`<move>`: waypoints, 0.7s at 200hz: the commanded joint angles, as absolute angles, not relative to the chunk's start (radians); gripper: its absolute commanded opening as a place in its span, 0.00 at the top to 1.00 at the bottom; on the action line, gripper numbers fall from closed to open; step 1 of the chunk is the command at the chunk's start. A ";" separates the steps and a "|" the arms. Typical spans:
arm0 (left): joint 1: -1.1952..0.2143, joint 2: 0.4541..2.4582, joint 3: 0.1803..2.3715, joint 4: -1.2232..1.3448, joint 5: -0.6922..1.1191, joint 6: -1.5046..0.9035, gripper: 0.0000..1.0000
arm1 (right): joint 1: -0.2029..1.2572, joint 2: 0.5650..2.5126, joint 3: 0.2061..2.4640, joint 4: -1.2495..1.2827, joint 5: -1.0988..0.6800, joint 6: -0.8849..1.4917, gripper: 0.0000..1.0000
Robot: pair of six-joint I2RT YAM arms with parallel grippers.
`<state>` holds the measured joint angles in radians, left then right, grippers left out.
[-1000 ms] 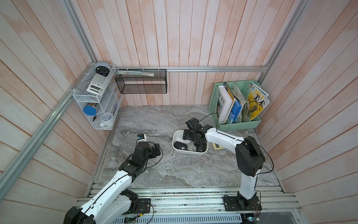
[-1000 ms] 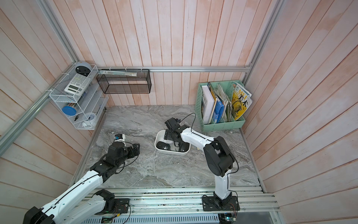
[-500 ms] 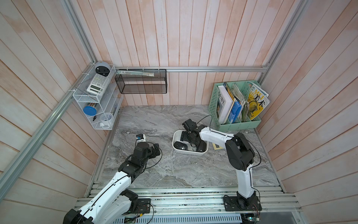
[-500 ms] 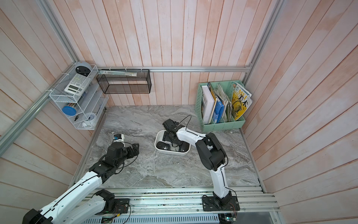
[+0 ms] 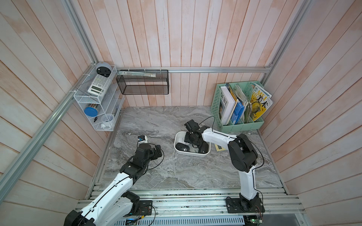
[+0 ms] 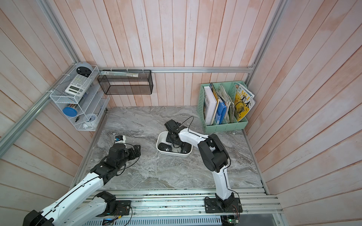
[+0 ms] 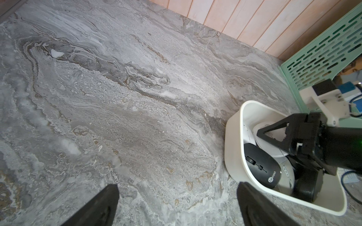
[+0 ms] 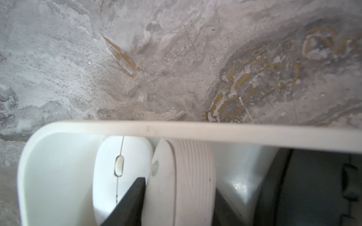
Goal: Take out the mouse from the storage box
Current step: Pick up the mouse from the storage box.
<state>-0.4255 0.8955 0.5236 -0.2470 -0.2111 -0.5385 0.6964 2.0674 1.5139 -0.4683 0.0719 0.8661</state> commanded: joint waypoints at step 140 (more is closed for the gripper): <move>-0.422 0.866 0.515 -0.251 -0.248 -0.532 0.00 | 0.730 1.859 1.413 -0.437 0.141 0.804 0.81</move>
<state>-0.4255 0.8856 0.5232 -0.2470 -0.2218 -0.5385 0.7223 1.9362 1.4487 -0.4568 0.1116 0.8234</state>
